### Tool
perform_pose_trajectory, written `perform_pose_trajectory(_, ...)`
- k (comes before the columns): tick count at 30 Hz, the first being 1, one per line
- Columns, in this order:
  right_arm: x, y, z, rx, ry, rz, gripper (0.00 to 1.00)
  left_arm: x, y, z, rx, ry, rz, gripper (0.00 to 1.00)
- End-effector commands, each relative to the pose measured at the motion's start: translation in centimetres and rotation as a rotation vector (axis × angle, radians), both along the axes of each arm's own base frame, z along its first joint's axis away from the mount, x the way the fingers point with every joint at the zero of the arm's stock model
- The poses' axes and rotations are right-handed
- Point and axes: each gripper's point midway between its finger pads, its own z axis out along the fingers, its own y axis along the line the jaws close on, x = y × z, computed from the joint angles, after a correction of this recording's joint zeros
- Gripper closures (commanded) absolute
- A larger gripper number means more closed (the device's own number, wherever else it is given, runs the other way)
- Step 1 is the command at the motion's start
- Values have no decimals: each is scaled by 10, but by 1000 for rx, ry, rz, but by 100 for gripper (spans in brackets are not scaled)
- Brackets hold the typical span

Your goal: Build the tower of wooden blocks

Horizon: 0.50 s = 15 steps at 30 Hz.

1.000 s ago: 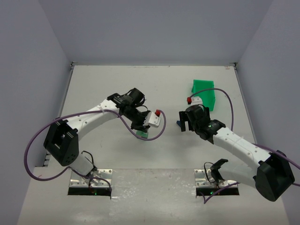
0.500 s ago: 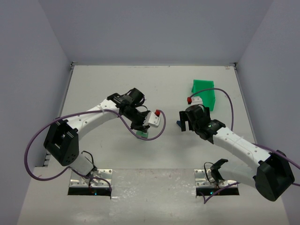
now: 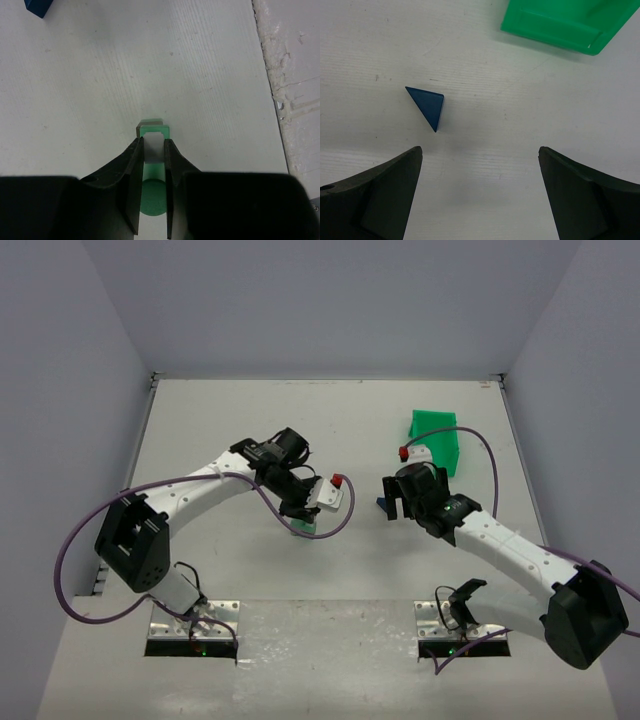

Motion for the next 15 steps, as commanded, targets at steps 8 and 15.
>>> perform_pose_trajectory(8, 14, 0, 21, 3, -64, -25, 1, 11, -9, 16, -62, -35, -25, 81)
perform_pose_trajectory(15, 14, -1, 23, -1, -67, -26, 1, 12, -8, 16, -60, -37, -21, 75)
